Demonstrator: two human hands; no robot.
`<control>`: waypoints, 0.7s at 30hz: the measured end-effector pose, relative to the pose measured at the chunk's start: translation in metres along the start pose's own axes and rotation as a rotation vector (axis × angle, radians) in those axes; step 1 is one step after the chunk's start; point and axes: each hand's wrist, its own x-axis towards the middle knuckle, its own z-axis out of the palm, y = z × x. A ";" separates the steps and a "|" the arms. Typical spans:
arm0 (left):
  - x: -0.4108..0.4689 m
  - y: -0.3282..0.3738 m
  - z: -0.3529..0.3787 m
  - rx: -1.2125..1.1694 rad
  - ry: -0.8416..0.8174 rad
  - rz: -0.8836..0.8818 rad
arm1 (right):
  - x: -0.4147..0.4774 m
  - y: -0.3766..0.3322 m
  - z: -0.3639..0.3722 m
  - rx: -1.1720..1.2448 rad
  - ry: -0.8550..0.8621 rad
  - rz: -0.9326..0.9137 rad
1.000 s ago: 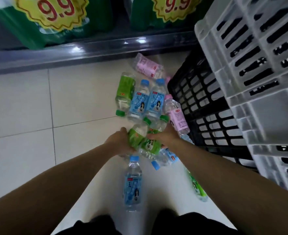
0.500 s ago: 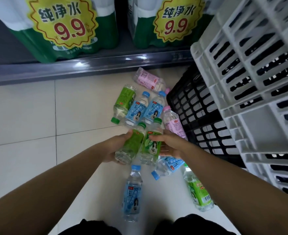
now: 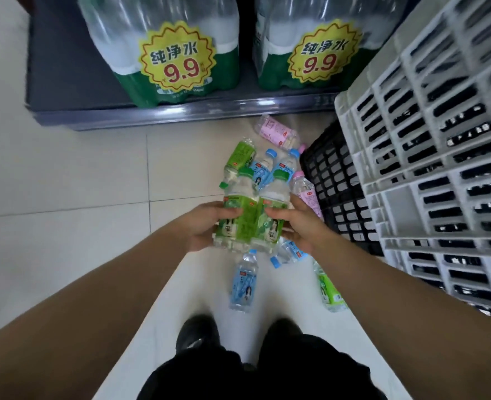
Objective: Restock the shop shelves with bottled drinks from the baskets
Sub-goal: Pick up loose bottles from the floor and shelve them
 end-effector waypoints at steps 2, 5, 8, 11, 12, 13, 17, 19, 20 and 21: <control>-0.030 0.008 0.007 0.001 -0.019 0.025 | -0.026 -0.012 0.010 0.018 -0.001 0.001; -0.082 0.020 0.019 0.004 -0.017 0.060 | -0.071 -0.033 0.027 0.003 0.000 -0.011; -0.135 0.035 0.031 0.002 -0.016 0.104 | -0.115 -0.061 0.044 -0.033 -0.018 -0.050; -0.187 0.052 0.043 -0.060 -0.041 0.191 | -0.162 -0.093 0.061 -0.075 -0.059 -0.075; -0.204 0.058 0.046 -0.087 -0.050 0.215 | -0.178 -0.105 0.067 -0.089 -0.071 -0.086; -0.219 0.065 0.048 -0.114 -0.053 0.234 | -0.193 -0.118 0.072 -0.109 -0.078 -0.099; -0.278 0.099 0.058 -0.247 0.010 0.214 | -0.249 -0.170 0.094 -0.179 -0.090 -0.142; -0.308 0.117 0.063 -0.250 0.029 0.239 | -0.276 -0.195 0.104 -0.183 -0.091 -0.167; -0.322 0.126 0.066 -0.232 0.043 0.267 | -0.288 -0.207 0.108 -0.188 -0.091 -0.182; -0.336 0.134 0.068 -0.208 0.062 0.296 | -0.300 -0.219 0.113 -0.198 -0.092 -0.196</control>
